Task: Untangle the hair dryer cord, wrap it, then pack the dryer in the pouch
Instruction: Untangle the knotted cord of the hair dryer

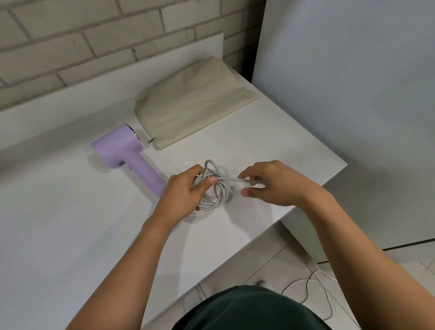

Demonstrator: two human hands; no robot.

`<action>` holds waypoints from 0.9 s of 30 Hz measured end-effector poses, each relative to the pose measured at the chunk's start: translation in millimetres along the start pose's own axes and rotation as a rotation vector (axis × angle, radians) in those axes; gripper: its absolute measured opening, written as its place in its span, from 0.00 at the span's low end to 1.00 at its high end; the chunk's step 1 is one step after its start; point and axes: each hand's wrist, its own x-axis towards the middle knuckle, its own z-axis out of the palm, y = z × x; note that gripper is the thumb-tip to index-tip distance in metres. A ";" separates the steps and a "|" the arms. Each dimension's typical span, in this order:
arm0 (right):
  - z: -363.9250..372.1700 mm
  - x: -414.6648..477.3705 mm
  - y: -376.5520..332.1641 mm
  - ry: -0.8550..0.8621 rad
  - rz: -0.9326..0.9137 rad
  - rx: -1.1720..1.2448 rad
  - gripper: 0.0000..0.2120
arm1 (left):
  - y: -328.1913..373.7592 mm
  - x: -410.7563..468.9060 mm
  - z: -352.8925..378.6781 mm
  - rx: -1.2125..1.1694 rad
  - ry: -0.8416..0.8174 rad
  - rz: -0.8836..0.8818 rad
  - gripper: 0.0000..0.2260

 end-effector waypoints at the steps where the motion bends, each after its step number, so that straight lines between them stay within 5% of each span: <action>1: 3.4 1.5 -3.6 0.010 -0.027 -0.035 0.14 | 2.2 1.3 -0.8 -0.010 0.007 0.004 0.09; 9: 11.3 -0.4 -12.9 0.314 -0.044 0.191 0.07 | 7.2 4.1 -5.1 0.003 -0.013 0.003 0.12; 13: -0.9 -2.0 -10.2 0.236 0.013 0.194 0.14 | 5.4 1.3 -3.2 -0.086 0.062 -0.012 0.13; 16: -1.6 -2.3 -13.1 0.210 0.049 0.125 0.22 | 3.7 0.8 -3.4 -0.118 0.073 0.002 0.14; 21: 6.0 1.7 -19.8 0.433 0.120 -0.112 0.18 | 6.1 2.0 0.5 -0.131 0.111 -0.012 0.18; 27: 8.2 0.3 -21.3 0.452 0.057 -0.119 0.16 | 4.0 5.6 0.6 -0.079 0.187 0.017 0.07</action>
